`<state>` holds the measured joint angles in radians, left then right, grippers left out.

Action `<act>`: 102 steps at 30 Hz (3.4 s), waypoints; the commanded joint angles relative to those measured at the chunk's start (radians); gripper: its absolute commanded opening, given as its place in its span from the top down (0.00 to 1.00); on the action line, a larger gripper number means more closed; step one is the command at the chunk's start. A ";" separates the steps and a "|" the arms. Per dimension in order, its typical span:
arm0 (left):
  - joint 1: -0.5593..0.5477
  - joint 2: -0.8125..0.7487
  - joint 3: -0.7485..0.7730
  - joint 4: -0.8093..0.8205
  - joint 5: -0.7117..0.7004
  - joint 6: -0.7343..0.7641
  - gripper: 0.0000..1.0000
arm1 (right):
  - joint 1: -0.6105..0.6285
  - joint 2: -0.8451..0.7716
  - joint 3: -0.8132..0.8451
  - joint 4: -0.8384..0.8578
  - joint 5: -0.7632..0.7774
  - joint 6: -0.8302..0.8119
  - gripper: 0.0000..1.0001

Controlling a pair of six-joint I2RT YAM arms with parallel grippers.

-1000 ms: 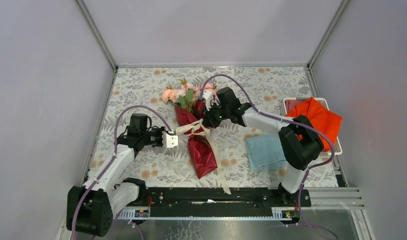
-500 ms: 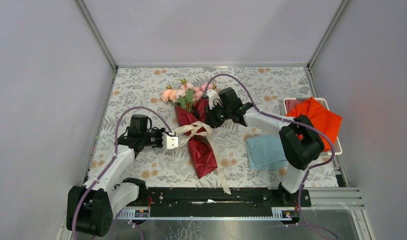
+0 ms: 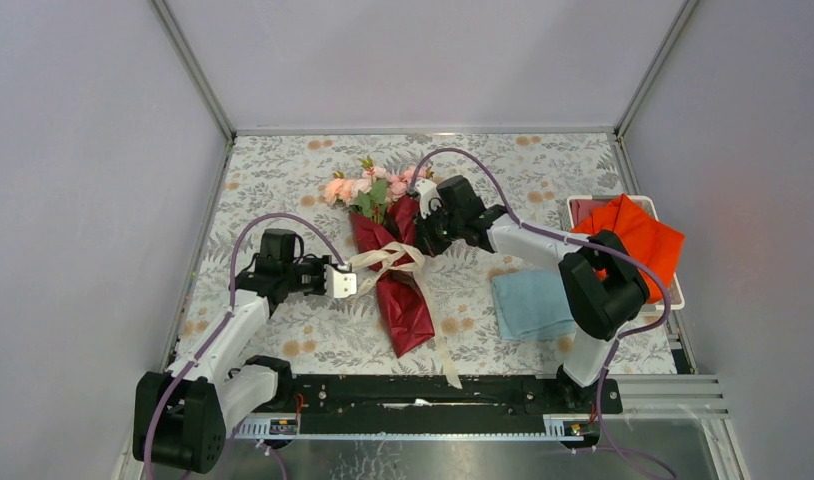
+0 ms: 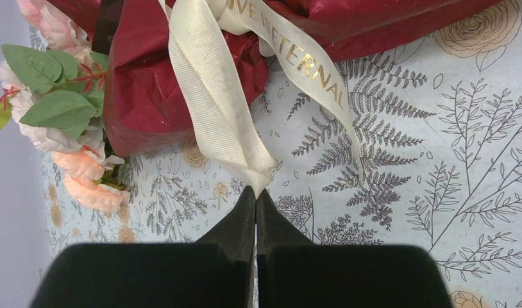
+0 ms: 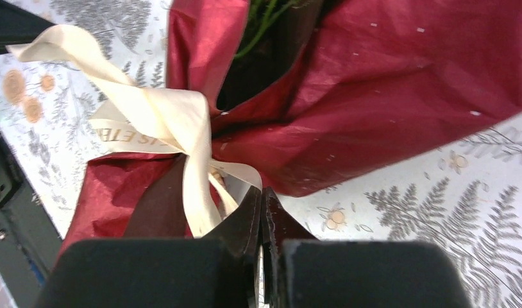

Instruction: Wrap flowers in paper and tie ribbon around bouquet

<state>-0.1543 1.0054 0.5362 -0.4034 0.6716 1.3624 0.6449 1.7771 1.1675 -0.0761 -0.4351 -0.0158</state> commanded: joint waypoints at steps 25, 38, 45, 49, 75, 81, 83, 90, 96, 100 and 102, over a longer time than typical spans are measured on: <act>0.212 0.107 -0.185 0.209 -0.295 0.274 1.00 | -0.146 -0.115 -0.332 0.006 0.157 0.253 1.00; 0.259 0.087 -0.200 0.189 -0.250 0.324 1.00 | -0.175 -0.036 -0.314 0.030 0.044 0.243 1.00; 0.260 -0.031 0.048 -0.253 -0.011 0.330 0.39 | -0.150 -0.051 -0.264 0.026 0.010 0.234 1.00; 0.241 -0.107 0.164 -0.520 0.225 0.473 0.10 | -0.131 -0.047 -0.251 0.029 0.004 0.228 1.00; -0.393 -0.032 0.018 0.110 -0.093 -0.138 0.93 | -0.120 -0.056 -0.250 0.054 0.013 0.228 1.00; -0.391 -0.084 0.102 -0.144 -0.109 -0.060 1.00 | -0.120 -0.058 -0.217 0.043 -0.001 0.206 0.97; -0.388 -0.101 0.125 -0.238 -0.158 -0.058 1.00 | -0.120 -0.060 -0.192 0.013 -0.020 0.158 0.71; -0.384 -0.193 0.103 -0.314 -0.159 -0.123 1.00 | -0.121 -0.178 -0.225 0.053 -0.217 -0.139 0.24; -0.383 -0.233 0.085 -0.379 -0.215 -0.122 1.00 | -0.121 -0.052 -0.169 0.122 -0.264 -0.332 0.20; -0.382 -0.247 0.065 -0.386 -0.242 -0.123 1.00 | -0.120 0.053 -0.076 0.022 -0.358 -0.410 0.19; -0.383 -0.254 0.059 -0.386 -0.258 -0.126 1.00 | -0.118 0.073 -0.076 0.037 -0.369 -0.411 0.18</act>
<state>-0.5415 0.7715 0.6147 -0.7574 0.4618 1.2499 0.5179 1.8118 1.0431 -0.0105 -0.7052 -0.3225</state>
